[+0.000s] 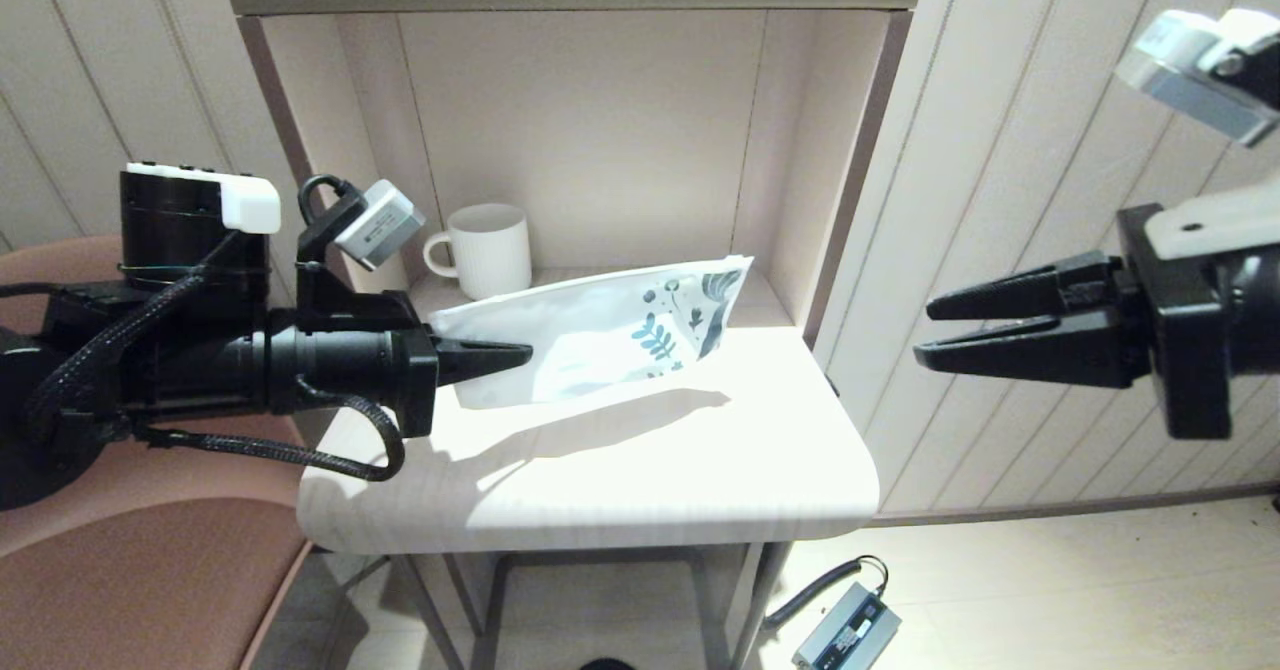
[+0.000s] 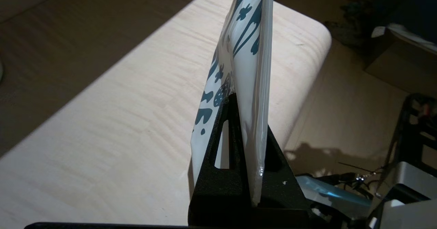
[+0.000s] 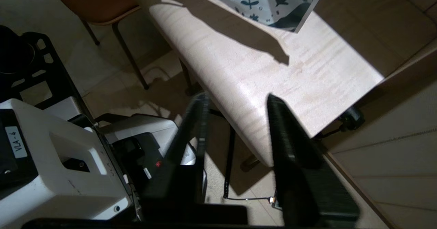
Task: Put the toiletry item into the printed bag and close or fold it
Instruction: Close the strorage bag and place it on the desk
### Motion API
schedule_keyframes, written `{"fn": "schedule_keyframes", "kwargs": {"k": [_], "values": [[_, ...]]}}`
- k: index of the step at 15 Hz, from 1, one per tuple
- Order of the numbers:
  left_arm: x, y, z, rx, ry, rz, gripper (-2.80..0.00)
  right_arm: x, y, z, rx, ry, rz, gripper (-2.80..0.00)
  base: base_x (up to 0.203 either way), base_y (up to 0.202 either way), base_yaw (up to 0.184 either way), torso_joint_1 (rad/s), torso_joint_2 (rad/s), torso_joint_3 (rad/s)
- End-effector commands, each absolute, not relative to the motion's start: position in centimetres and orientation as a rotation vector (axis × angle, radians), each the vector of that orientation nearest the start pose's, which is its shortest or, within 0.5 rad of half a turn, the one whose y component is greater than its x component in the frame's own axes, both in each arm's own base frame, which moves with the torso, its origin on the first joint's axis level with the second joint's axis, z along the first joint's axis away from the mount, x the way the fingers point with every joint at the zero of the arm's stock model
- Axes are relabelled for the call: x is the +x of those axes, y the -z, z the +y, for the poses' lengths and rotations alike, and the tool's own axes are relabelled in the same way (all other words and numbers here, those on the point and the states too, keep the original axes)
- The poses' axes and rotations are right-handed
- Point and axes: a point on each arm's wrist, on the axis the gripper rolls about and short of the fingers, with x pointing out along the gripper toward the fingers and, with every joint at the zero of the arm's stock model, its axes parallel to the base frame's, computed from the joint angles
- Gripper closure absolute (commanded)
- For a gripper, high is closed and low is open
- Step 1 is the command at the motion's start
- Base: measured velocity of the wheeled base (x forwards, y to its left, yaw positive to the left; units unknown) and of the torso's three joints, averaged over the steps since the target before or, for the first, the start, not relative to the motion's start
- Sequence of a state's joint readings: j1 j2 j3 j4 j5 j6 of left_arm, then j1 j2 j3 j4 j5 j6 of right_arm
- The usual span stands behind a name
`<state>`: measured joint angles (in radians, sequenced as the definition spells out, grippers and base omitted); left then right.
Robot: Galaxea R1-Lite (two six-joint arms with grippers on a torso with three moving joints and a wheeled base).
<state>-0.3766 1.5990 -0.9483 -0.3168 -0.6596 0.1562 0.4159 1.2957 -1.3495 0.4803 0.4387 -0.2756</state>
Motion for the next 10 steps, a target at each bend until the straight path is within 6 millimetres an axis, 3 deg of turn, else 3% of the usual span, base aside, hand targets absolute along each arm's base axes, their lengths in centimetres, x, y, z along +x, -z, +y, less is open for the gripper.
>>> {"fn": "schedule_keyframes", "kwargs": {"k": [1,4,8,9,10], "values": [[28.3,-20.8,-12.6,0.093,1.0,0.311,0.0,13.0,-32.9,6.7,-0.253,-0.891,0.293,0.0,0.0,0.0,0.0,0.0,0.0,0.0],[29.1,-20.8,-12.8,0.051,0.978,0.334,0.0,11.9,-32.2,6.2,-0.253,-0.891,0.297,0.0,0.0,0.0,0.0,0.0,0.0,0.0],[29.1,-20.6,-12.8,0.054,0.975,0.316,0.0,11.9,-32.0,6.3,-0.252,-0.894,0.303,0.0,0.0,0.0,0.0,0.0,0.0,0.0],[29.1,-20.6,-12.8,0.054,0.975,0.308,-2.8,11.9,-32.1,6.3,-0.253,-0.896,0.302,0.0,0.0,0.0,0.0,0.0,0.0,0.0],[29.0,-20.7,-12.8,0.055,0.975,0.301,-2.8,11.9,-32.0,6.2,-0.255,-0.896,0.304,0.0,0.0,0.0,0.0,0.0,0.0,0.0]]}}
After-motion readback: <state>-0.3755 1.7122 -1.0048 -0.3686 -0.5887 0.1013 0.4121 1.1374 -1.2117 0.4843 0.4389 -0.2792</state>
